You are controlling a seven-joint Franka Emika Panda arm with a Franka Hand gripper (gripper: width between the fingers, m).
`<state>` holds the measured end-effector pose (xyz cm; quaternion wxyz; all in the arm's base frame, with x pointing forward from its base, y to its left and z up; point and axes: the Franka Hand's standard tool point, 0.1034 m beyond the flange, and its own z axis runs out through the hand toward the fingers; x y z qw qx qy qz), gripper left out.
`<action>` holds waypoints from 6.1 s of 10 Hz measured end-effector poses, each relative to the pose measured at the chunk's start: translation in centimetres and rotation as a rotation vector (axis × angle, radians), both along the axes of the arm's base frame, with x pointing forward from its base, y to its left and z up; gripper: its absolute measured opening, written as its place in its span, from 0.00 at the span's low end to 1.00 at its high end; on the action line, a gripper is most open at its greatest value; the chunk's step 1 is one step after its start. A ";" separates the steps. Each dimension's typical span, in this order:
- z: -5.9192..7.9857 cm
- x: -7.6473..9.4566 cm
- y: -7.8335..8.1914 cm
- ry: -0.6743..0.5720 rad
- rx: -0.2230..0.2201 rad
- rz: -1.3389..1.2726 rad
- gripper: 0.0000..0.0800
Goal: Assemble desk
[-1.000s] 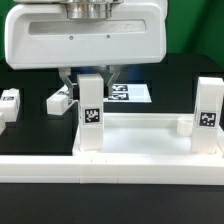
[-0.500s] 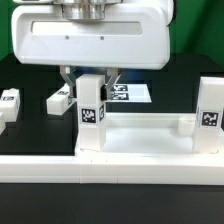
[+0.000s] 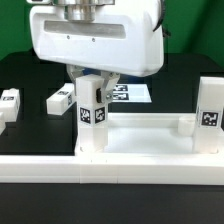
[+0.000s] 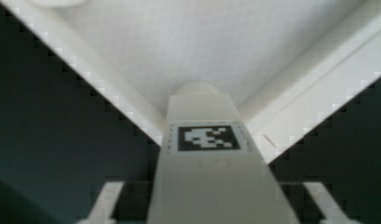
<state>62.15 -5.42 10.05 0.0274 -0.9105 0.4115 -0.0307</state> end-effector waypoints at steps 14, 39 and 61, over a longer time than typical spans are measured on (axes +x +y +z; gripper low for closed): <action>0.0 0.1 0.1 -0.018 -0.090 1.037 0.81; 0.1 0.2 -0.2 -0.026 -0.020 0.107 0.44; 0.1 0.3 -0.6 -0.010 -0.180 1.538 0.49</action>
Offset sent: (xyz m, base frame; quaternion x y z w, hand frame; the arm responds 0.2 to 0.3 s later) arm 0.0000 -0.0017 0.0020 0.0217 -0.0055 -0.0374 0.9991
